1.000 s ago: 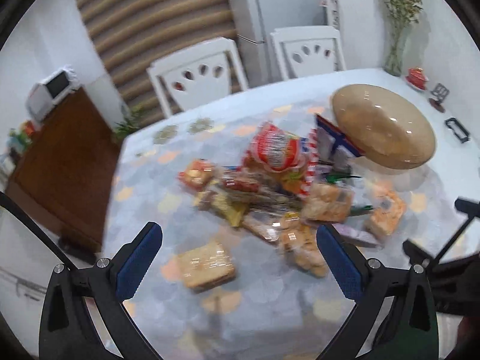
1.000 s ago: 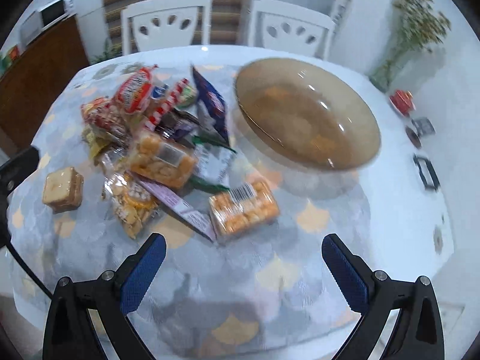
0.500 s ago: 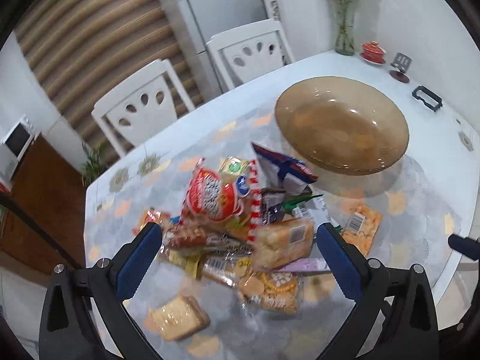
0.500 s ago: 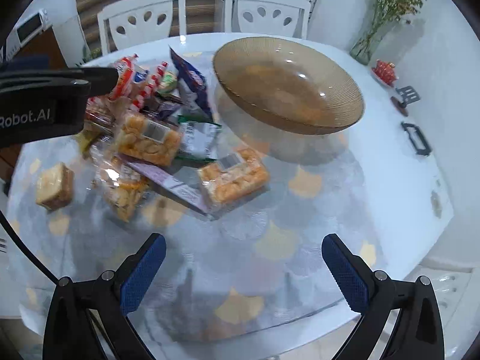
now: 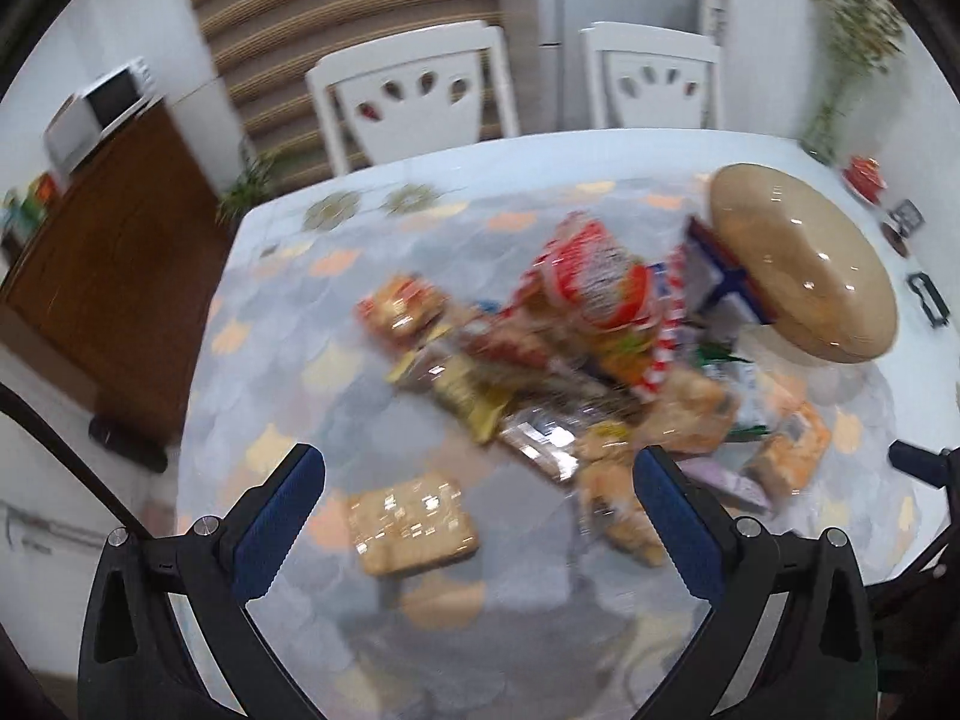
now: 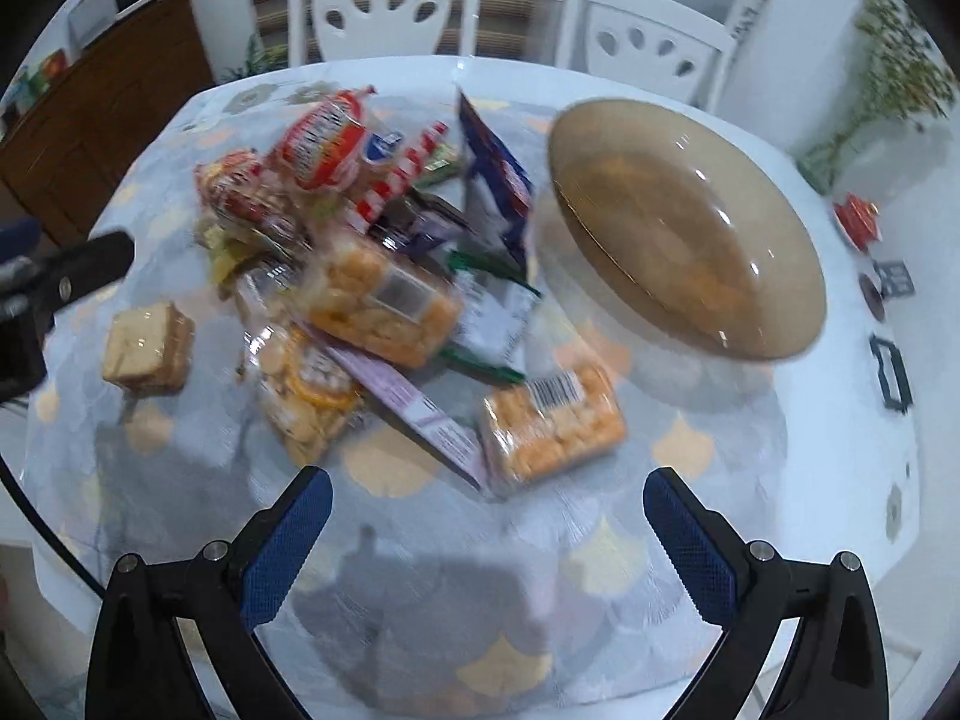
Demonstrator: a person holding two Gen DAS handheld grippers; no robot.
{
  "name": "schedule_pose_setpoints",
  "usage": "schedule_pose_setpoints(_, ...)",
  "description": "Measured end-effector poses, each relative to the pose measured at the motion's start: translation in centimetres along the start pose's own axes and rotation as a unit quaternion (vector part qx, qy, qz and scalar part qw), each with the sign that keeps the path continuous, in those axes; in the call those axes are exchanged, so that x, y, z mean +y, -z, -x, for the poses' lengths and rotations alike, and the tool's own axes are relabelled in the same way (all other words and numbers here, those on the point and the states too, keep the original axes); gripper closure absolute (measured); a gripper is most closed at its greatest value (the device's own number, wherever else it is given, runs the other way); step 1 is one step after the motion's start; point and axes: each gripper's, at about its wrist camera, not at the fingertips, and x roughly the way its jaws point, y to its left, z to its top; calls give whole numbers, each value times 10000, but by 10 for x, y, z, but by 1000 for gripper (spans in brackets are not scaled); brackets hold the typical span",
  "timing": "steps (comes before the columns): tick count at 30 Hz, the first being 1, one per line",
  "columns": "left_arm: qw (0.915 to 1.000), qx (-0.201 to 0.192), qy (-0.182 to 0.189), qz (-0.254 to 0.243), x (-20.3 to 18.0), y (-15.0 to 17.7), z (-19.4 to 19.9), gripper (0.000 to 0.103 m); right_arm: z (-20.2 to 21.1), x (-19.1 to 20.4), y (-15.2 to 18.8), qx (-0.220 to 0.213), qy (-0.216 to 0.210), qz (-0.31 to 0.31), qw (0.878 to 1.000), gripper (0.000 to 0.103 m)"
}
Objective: Organize snacks
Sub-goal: 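Move both tools over the snack pile toward the wrapped bread slice, then grasp the wrapped bread slice with the left tool while the right tool grasps the cracker pack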
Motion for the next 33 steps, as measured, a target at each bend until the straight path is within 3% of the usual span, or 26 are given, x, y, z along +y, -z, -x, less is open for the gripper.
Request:
schedule_pose_setpoints(9,9992,183,-358,69,35,32,-12,1,-3,9,-4,-73,115,265,9996,0)
schedule_pose_setpoints(15,9971,680,328,-102,61,66,-31,1,-10,-7,-2,-69,-412,94,9991,0)
schedule_pose_setpoints(21,9975,599,377,24,64,67,-54,1,-28,4,-7,22,-1186,60,9929,0)
schedule_pose_setpoints(24,9969,445,400,-510,62,64,-67,1,-32,18,-4,49,-1570,296,9871,0)
schedule_pose_setpoints(29,9833,695,1227,-1148,72,46,-95,1,-50,39,-1,397,-1924,463,9794,6)
schedule_pose_setpoints(33,9743,849,1522,-1428,72,36,-111,1,-57,35,-6,414,-1844,257,9817,10)
